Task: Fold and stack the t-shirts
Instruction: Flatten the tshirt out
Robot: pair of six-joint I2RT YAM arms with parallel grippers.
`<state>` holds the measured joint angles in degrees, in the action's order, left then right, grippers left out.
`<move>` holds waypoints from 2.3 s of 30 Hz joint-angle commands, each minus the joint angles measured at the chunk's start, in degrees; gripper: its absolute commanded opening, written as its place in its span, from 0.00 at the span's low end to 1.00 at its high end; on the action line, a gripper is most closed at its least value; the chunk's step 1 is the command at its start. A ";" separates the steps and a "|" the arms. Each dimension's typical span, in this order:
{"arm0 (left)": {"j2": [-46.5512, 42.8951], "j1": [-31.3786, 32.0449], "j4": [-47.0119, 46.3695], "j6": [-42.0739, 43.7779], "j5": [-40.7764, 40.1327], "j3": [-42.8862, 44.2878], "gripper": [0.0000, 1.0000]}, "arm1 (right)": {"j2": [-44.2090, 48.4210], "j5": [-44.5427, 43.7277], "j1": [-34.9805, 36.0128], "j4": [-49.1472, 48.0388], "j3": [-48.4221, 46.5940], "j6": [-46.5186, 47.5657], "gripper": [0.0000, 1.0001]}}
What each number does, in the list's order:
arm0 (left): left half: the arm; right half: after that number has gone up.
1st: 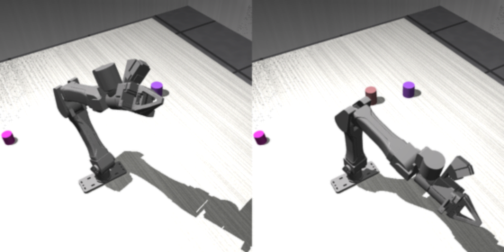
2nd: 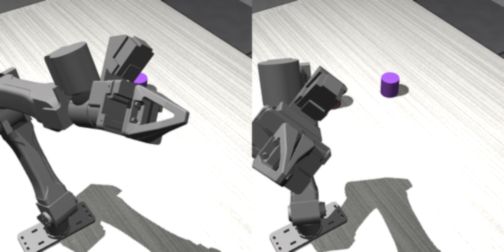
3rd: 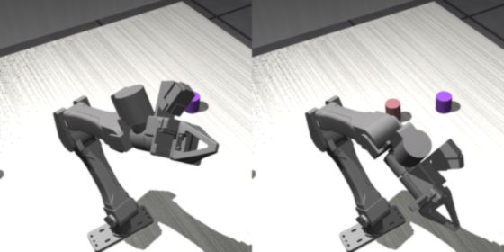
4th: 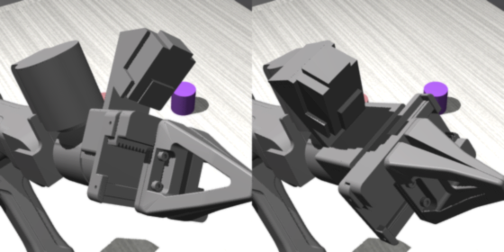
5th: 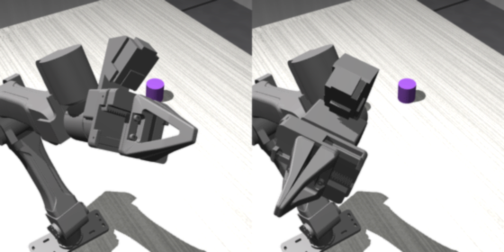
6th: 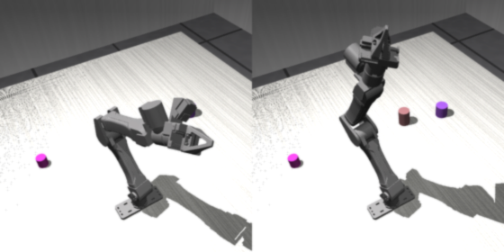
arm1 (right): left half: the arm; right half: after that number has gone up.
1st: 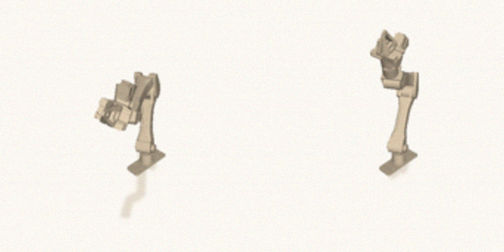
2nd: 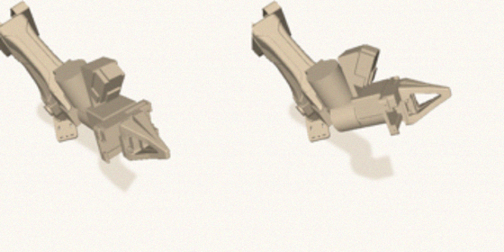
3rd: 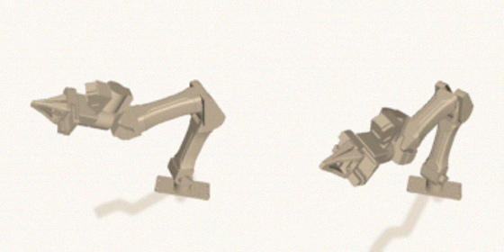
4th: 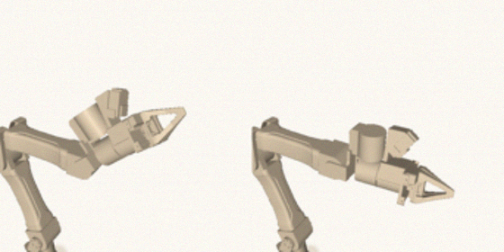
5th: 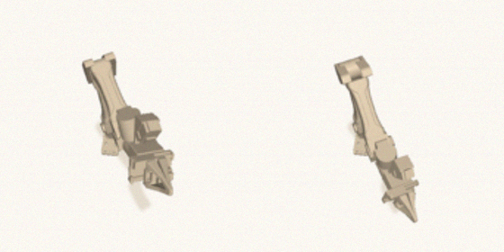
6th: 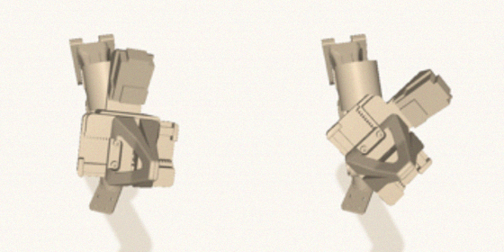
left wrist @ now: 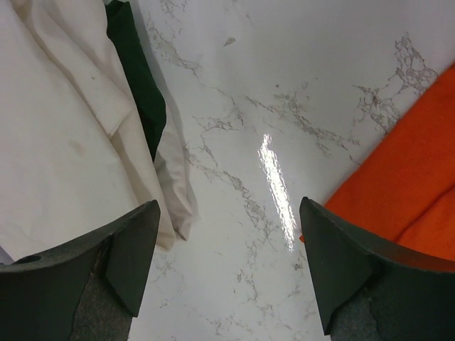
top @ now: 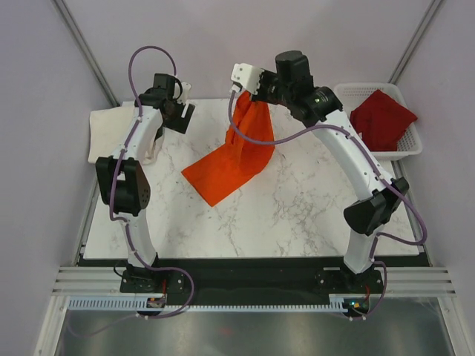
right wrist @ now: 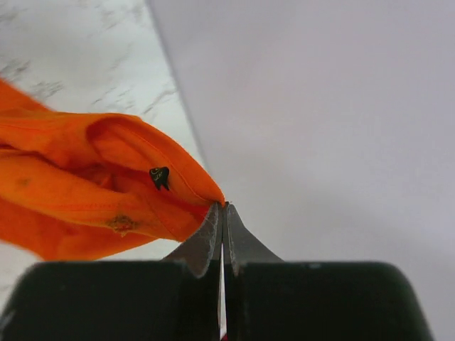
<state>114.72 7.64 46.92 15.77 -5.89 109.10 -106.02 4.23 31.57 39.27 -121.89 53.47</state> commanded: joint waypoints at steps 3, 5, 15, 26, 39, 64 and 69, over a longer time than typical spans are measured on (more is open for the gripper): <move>-0.19 0.45 -1.30 -0.39 2.63 2.09 0.86 | -0.69 -9.06 0.68 -8.76 -11.01 3.30 0.00; -0.72 0.62 -1.04 -0.21 5.09 -0.02 0.86 | -0.42 -11.34 0.60 -9.38 -7.33 4.53 0.00; -2.92 0.97 -0.07 1.28 19.07 -15.58 0.80 | 3.10 -13.11 -6.35 -11.76 13.86 0.58 0.00; 1.83 1.06 2.03 0.84 26.19 -18.75 0.47 | 4.06 -12.05 -7.58 -11.76 18.17 -1.00 0.00; 0.77 7.39 3.09 1.28 31.64 -22.35 0.51 | 3.10 -11.08 -8.99 -11.67 18.61 -3.29 0.00; -5.56 28.40 22.96 10.17 45.89 -18.39 0.61 | -0.24 -10.73 -14.34 -13.51 14.57 -8.47 0.00; -8.10 25.07 16.99 8.14 39.31 -19.10 1.00 | 1.16 -9.68 -14.52 -13.51 16.50 -9.00 0.00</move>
<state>109.75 37.19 66.06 24.49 36.77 89.60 -106.10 -6.37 16.75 27.99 -104.49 46.04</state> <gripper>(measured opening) 0.992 0.007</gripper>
